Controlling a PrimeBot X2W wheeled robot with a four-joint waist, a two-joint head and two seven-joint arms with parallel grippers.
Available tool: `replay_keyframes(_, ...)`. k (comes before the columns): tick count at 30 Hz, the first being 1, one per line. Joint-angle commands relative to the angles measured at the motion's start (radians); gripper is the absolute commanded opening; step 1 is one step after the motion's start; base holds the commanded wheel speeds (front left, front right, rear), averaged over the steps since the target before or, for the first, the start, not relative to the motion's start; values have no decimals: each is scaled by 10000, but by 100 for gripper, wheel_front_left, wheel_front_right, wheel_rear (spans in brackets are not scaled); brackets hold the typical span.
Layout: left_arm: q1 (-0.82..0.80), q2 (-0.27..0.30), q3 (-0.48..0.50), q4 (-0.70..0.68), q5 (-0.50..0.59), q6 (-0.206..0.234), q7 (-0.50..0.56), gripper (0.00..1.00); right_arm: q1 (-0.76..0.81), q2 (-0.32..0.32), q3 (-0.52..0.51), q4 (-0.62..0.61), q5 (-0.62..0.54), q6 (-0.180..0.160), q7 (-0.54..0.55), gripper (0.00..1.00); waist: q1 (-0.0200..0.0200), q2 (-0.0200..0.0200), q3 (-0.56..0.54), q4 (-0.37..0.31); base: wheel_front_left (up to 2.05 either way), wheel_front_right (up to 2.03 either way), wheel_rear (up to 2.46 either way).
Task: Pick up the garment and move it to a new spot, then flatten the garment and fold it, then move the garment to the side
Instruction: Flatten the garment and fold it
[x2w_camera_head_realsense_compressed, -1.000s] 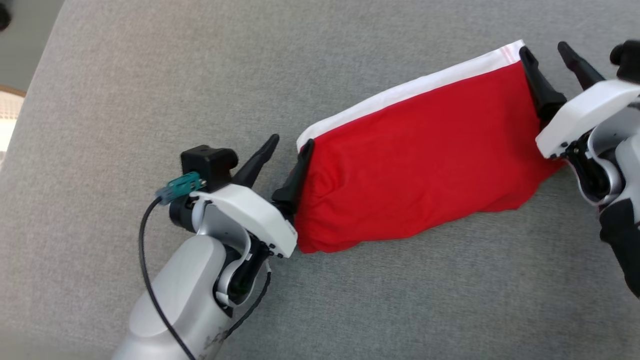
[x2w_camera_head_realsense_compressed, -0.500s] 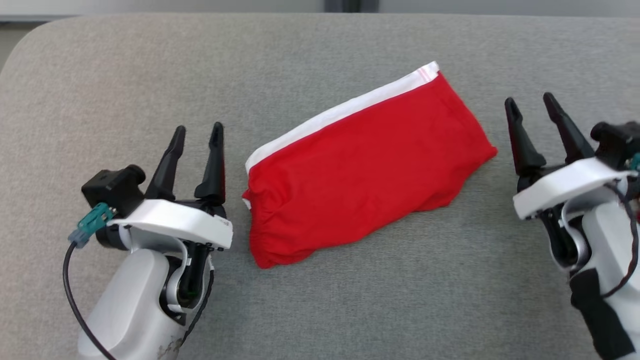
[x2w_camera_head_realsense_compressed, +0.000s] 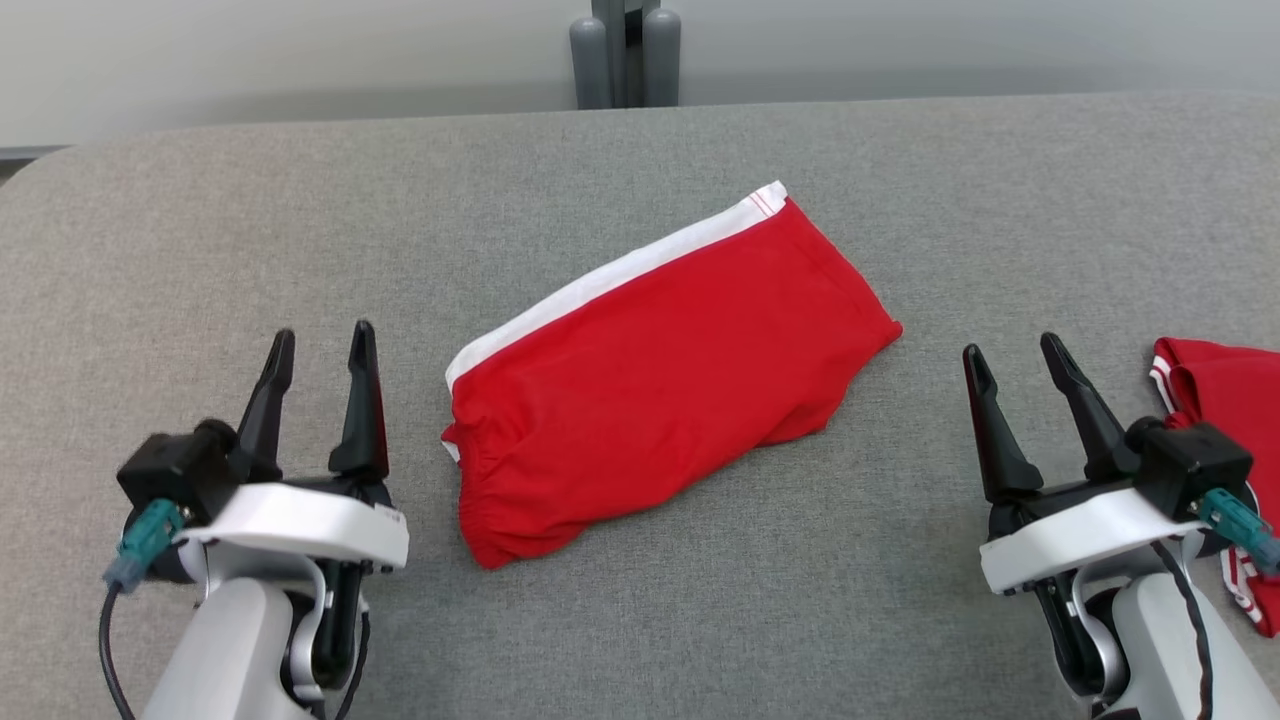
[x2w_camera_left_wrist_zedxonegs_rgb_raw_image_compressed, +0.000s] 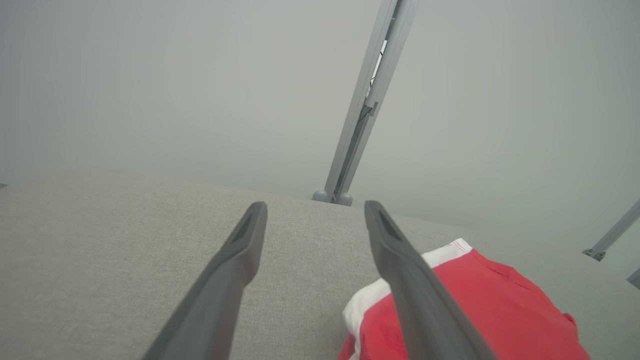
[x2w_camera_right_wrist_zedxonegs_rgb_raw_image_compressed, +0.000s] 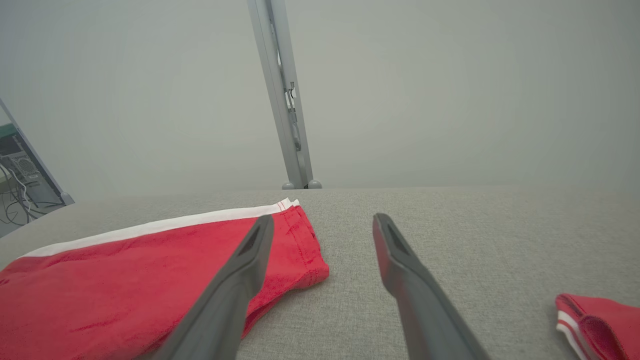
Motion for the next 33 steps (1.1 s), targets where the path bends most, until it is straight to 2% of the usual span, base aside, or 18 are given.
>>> replay_keyframes(1,216,53,86,-35,288,-45,-30,100,160,2,-83,-111,-132,-4,-27,100,0,0,-90,-52,0,0,0)
replay_keyframes(7,921,27,208,-17,1220,-35,-33,100,602,141,-220,-337,-298,-4,183,100,0,0,-434,-76,0,0,0)
replay_keyframes(19,957,-183,-69,55,1681,-143,-35,100,290,-27,-721,-117,-274,-4,543,100,0,0,-514,552,0,0,0)
replay_keyframes(25,661,-345,-349,-21,1813,-244,-35,100,-787,-420,-842,1097,-116,-4,762,100,0,0,-124,1195,0,0,0)
replay_keyframes(32,402,-581,-593,-8,1897,-322,-35,100,-2268,-722,-416,3225,113,-4,746,100,0,0,501,1922,0,0,0)
replay_keyframes(33,402,-581,-593,-8,1897,-322,-35,100,-2268,-722,-416,3225,113,-4,746,100,0,0,501,1922,0,0,0)
